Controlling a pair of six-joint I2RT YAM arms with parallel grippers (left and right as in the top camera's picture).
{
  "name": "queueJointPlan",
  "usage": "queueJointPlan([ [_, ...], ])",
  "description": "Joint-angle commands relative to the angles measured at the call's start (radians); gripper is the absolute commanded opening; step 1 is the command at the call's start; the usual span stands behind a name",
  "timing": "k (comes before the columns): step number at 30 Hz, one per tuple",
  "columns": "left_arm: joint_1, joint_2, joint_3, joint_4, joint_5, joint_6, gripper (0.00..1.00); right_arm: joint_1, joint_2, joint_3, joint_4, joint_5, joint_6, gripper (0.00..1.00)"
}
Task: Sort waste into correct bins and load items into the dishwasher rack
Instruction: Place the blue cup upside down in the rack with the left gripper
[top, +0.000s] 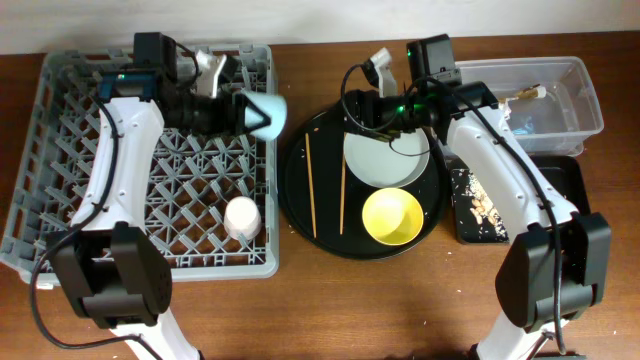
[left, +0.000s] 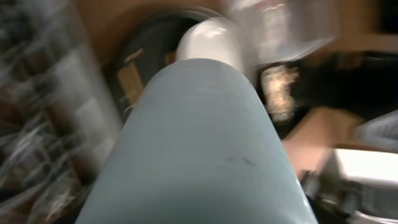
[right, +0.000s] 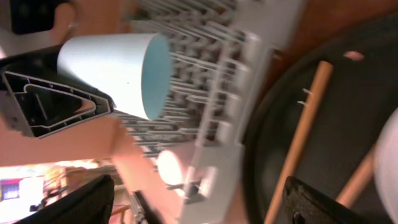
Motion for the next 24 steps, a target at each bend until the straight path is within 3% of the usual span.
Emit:
queueJointPlan([
  [1,-0.021,0.006,0.011,-0.069,-0.475,-0.077,0.48,-0.005,-0.004,0.010,-0.045,0.185,-0.050,0.87],
  [4,-0.056,0.006,0.011,-0.103,-0.676,-0.114,0.48,-0.005,-0.004,0.010,-0.071,0.225,-0.052,0.87],
  [9,-0.126,0.023,0.006,-0.140,-0.803,-0.130,0.48,-0.005,-0.004,0.010,-0.086,0.232,-0.052,0.87],
  [16,-0.153,0.111,-0.026,-0.087,-0.801,-0.132,0.50,-0.005,-0.004,0.010,-0.126,0.277,-0.056,0.87],
  [18,-0.155,0.115,-0.026,-0.071,-0.800,-0.132,0.62,-0.005,-0.004,0.010,-0.127,0.277,-0.056,0.87],
  [24,-0.171,0.115,-0.022,-0.043,-0.690,-0.132,0.57,-0.005,-0.004,0.010,-0.127,0.283,-0.056,0.87],
])
